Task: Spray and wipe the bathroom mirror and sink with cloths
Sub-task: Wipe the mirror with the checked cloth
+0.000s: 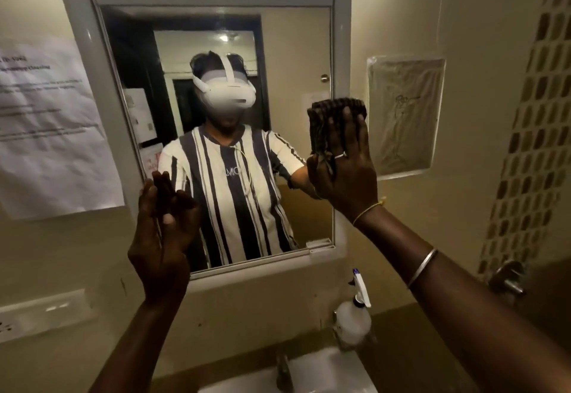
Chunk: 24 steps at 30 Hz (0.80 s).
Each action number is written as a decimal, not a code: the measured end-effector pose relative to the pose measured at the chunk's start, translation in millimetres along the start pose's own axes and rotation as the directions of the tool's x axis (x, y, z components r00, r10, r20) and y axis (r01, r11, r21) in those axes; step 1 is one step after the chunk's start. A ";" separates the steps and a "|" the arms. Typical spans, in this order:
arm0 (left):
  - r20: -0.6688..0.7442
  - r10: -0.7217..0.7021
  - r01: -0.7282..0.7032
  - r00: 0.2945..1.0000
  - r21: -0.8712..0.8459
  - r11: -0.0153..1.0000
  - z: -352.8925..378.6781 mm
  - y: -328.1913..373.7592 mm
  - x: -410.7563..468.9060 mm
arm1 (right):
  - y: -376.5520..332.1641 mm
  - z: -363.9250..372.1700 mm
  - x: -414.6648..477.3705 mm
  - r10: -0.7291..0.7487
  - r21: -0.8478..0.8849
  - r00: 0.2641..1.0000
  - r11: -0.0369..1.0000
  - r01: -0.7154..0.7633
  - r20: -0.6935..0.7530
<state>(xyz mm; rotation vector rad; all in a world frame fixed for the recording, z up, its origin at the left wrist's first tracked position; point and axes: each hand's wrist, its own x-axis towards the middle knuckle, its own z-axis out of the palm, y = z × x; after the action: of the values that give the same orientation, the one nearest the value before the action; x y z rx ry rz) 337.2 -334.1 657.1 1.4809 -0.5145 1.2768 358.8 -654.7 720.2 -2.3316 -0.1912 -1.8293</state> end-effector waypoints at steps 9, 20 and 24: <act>0.045 -0.044 0.042 0.998 0.048 0.998 -7.5 -9.7 -24.1 | 1.5 -3.8 -92.6 0.022 0.158 0.994 0.987 -0.040 0.111; 0.109 -0.108 0.108 0.988 0.007 0.994 -17.0 -1.4 -30.1 | 9.1 -4.7 -189.0 0.081 0.231 0.971 0.964 -0.134 0.227; 0.135 -0.114 0.116 0.984 -0.008 0.993 -21.5 0.9 -29.3 | -4.4 -8.5 -214.7 0.201 0.313 0.940 0.906 -0.285 0.275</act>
<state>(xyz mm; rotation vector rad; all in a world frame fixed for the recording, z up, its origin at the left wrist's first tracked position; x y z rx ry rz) 317.3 -324.1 628.4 1.5678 -0.5185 1.0854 298.6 -651.1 514.0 -2.1975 -0.2208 -1.2782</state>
